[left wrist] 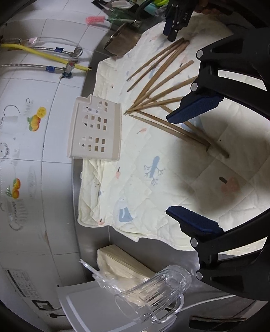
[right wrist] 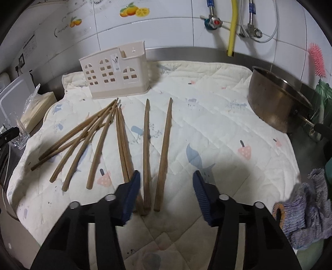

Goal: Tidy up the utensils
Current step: 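Lower the right gripper onto one wooden chopstick and close on it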

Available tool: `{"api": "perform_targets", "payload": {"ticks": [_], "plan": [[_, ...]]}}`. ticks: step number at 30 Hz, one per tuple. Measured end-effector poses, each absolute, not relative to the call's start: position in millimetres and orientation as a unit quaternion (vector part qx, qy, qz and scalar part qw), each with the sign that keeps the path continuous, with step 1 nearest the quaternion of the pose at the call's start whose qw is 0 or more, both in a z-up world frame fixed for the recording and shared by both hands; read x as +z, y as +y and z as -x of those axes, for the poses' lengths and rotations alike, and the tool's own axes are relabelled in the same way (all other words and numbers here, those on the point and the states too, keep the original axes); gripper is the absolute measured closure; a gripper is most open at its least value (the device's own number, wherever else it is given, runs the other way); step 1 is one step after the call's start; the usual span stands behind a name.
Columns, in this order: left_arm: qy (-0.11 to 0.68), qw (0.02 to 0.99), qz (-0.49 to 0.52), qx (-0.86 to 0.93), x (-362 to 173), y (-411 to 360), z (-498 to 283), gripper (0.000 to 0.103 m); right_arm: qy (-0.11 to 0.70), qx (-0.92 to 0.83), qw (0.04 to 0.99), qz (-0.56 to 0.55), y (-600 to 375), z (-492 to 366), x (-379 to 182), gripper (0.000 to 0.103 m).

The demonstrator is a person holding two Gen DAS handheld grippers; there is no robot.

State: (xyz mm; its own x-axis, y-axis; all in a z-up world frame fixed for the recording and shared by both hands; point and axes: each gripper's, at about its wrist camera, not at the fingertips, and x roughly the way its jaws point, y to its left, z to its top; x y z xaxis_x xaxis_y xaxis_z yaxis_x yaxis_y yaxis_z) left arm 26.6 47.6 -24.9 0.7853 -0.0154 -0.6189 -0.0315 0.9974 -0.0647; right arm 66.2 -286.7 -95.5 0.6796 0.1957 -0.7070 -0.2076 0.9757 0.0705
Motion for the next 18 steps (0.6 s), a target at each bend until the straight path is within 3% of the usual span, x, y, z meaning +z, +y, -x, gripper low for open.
{"api": "perform_targets", "payload": {"ticks": [2, 16, 18], "plan": [[0.333, 0.942, 0.041, 0.000, -28.7, 50.6, -30.0, 0.022, 0.391, 0.112, 0.914, 0.004, -285.3, -68.9, -99.0, 0.067], [0.355, 0.933, 0.018, -0.051, -50.6, 36.3, -45.3, 0.023, 0.408, 0.107, 0.907, 0.001, -279.4, -81.8, -112.4, 0.090], [0.365, 0.929, 0.008, -0.062, -55.9, 31.8, -49.4, 0.031, 0.407, 0.107, 0.907, -0.002, -280.8, -81.7, -112.1, 0.091]]}}
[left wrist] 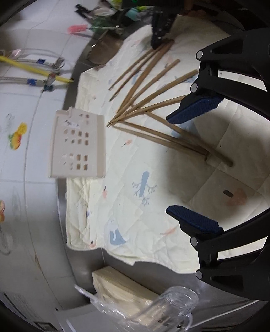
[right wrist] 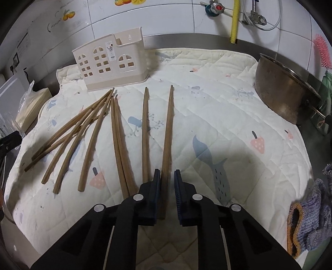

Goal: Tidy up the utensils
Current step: 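Lower the right gripper onto one wooden chopstick and close on it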

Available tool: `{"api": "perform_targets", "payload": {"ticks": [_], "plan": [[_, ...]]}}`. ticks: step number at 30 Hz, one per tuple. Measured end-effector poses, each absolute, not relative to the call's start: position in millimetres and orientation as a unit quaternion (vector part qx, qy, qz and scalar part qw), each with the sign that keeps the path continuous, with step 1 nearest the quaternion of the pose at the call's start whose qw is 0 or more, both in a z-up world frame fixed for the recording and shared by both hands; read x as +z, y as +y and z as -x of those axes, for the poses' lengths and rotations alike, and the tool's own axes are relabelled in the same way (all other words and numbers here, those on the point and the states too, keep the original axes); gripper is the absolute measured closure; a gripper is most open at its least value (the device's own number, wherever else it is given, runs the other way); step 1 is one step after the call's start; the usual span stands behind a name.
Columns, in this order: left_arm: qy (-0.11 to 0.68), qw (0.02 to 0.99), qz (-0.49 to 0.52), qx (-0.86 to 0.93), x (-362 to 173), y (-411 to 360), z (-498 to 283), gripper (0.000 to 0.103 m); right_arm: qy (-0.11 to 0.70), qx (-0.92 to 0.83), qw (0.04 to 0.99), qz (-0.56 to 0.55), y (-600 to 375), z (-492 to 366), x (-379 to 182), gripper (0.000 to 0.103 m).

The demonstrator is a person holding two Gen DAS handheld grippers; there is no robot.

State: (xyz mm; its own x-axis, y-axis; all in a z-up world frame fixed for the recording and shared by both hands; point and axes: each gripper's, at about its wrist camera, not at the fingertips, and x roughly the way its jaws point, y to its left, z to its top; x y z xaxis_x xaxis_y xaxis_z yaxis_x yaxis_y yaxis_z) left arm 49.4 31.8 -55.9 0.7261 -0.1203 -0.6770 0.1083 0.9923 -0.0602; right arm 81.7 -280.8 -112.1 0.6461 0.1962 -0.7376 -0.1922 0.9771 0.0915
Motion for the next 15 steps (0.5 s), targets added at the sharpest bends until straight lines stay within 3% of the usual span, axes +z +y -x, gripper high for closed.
{"api": "perform_targets", "payload": {"ticks": [9, 15], "plan": [[0.409, 0.904, -0.013, -0.124, -73.3, 24.3, -77.7, 0.073, 0.407, 0.106, 0.907, -0.005, -282.0, -83.3, -112.9, 0.093], [0.430, 0.890, -0.029, -0.148, -83.5, 18.8, -90.1, 0.082, 0.408, 0.107, 0.907, -0.006, -281.7, -83.3, -113.3, 0.093]]}}
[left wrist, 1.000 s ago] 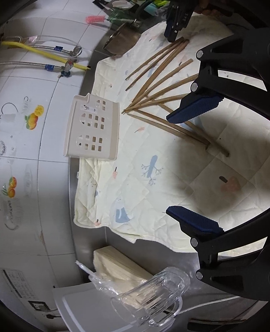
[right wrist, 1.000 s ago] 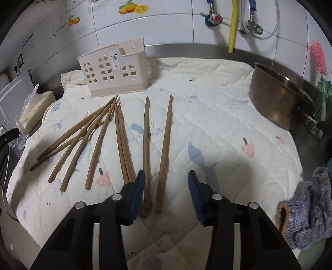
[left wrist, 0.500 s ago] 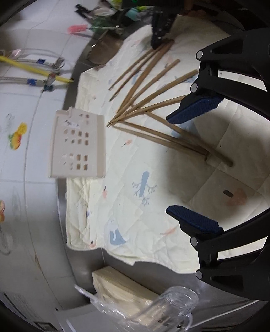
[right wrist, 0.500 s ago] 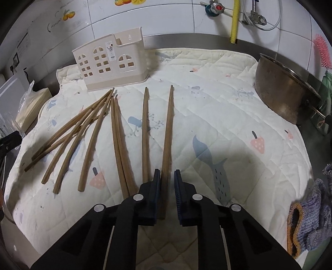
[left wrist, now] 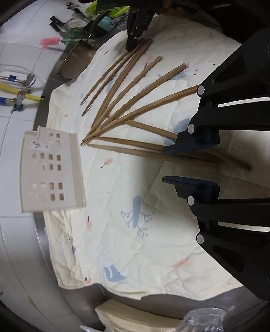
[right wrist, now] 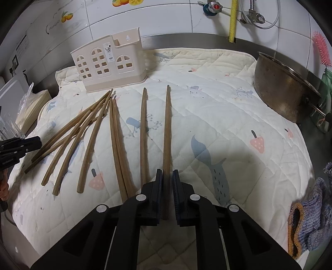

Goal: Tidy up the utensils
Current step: 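Lower the right gripper onto one wooden chopstick and close on it, then lift the chopstick with the right gripper and carry it over the beige holder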

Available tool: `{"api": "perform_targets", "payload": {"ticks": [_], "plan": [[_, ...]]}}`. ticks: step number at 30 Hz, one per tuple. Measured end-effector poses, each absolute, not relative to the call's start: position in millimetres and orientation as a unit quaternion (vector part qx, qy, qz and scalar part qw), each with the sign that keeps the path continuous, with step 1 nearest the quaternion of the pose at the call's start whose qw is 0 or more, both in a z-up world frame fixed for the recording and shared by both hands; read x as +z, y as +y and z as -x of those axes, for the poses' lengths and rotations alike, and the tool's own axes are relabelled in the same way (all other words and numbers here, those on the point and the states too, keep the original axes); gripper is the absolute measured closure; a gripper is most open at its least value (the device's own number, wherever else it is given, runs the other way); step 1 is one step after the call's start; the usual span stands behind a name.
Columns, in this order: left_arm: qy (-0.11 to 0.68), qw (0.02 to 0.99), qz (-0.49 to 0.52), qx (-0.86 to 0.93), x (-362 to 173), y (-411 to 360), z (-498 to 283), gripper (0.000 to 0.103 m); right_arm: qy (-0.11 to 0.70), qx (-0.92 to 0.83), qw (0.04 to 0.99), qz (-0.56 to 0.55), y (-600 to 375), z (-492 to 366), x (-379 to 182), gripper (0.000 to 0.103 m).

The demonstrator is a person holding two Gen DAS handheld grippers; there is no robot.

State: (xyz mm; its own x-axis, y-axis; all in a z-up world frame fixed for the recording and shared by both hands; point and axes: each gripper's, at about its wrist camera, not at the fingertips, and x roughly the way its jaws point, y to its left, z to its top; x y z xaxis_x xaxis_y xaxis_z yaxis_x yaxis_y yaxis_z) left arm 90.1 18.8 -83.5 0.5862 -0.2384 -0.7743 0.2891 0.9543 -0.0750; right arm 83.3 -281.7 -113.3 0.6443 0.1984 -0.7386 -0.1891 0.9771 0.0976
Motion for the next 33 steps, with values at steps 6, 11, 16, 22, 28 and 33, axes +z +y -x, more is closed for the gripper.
{"api": "perform_targets", "payload": {"ticks": [6, 11, 16, 22, 28, 33], "plan": [[0.437, 0.885, -0.049, -0.154, -87.7, 16.3, -97.1, 0.088, 0.408, 0.107, 0.907, -0.006, -282.0, -83.5, -113.4, 0.093], [0.441, 0.881, -0.063, -0.161, -88.1, 16.7, -99.5, 0.088, 0.408, 0.107, 0.907, -0.006, -281.7, -83.8, -113.7, 0.093], [0.441, 0.880, -0.080, -0.158, -95.7, 9.6, -97.2, 0.088, 0.407, 0.105, 0.908, -0.002, -280.8, -82.3, -113.9, 0.093], [0.432, 0.887, -0.064, -0.150, -95.8, 11.3, -94.0, 0.091, 0.402, 0.103, 0.910, 0.003, -279.4, -81.2, -114.1, 0.093], [0.415, 0.897, -0.042, -0.148, -83.5, 11.4, -87.6, 0.096, 0.391, 0.103, 0.915, 0.000, -282.4, -76.4, -105.4, 0.096], [0.390, 0.909, -0.029, -0.144, -61.7, 15.7, -81.4, 0.097, 0.361, 0.101, 0.927, 0.004, -284.4, -69.0, -83.3, 0.096]]}}
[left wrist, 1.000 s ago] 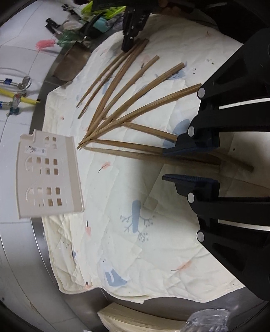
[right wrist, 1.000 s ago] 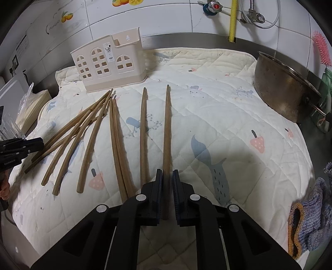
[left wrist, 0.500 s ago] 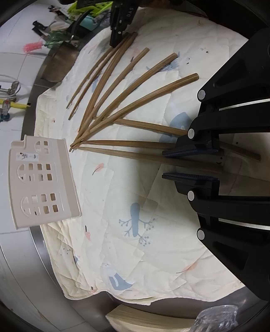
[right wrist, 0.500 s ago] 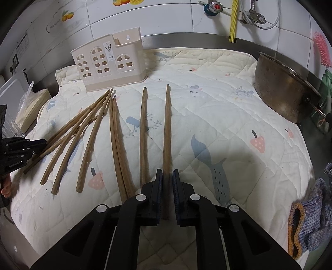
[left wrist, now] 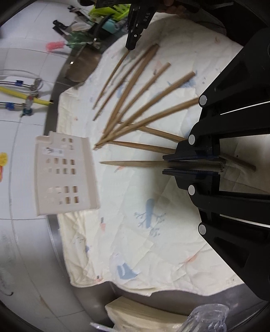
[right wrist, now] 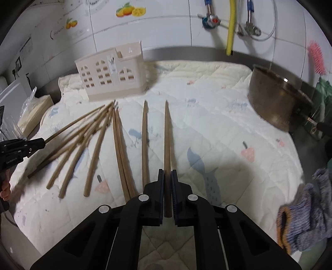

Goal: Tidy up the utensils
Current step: 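Lift the chopstick with the right gripper and carry it over the beige holder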

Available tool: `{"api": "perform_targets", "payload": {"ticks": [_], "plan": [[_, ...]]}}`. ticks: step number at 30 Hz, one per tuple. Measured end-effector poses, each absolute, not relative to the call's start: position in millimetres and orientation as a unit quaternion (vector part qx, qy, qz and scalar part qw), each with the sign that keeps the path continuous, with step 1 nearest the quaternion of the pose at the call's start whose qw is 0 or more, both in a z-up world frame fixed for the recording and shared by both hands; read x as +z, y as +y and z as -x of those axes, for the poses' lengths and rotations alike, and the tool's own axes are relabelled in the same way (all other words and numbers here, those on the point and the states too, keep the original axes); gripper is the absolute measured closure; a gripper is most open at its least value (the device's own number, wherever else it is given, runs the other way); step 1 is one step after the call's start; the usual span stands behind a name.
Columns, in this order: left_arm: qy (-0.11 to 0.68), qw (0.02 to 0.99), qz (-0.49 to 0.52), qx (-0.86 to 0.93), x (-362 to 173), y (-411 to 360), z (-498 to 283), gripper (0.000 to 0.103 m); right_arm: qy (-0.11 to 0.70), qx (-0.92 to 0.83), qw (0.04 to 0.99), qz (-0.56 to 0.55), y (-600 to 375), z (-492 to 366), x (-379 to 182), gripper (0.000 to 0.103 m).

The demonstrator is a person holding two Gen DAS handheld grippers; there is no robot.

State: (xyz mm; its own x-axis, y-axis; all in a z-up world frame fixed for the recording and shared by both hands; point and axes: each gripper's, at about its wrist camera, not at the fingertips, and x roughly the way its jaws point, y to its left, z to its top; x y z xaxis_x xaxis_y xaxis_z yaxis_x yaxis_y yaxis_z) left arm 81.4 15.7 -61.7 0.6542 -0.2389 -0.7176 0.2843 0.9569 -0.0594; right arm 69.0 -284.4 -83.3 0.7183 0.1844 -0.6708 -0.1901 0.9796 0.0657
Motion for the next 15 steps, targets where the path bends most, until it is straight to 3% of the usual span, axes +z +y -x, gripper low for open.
{"api": "perform_targets", "payload": {"ticks": [15], "plan": [[0.321, 0.935, -0.030, -0.150, 10.6, 7.6, -93.4, 0.098, 0.254, 0.152, 0.954, 0.050, -268.4, -97.9, 25.5, 0.096]]}}
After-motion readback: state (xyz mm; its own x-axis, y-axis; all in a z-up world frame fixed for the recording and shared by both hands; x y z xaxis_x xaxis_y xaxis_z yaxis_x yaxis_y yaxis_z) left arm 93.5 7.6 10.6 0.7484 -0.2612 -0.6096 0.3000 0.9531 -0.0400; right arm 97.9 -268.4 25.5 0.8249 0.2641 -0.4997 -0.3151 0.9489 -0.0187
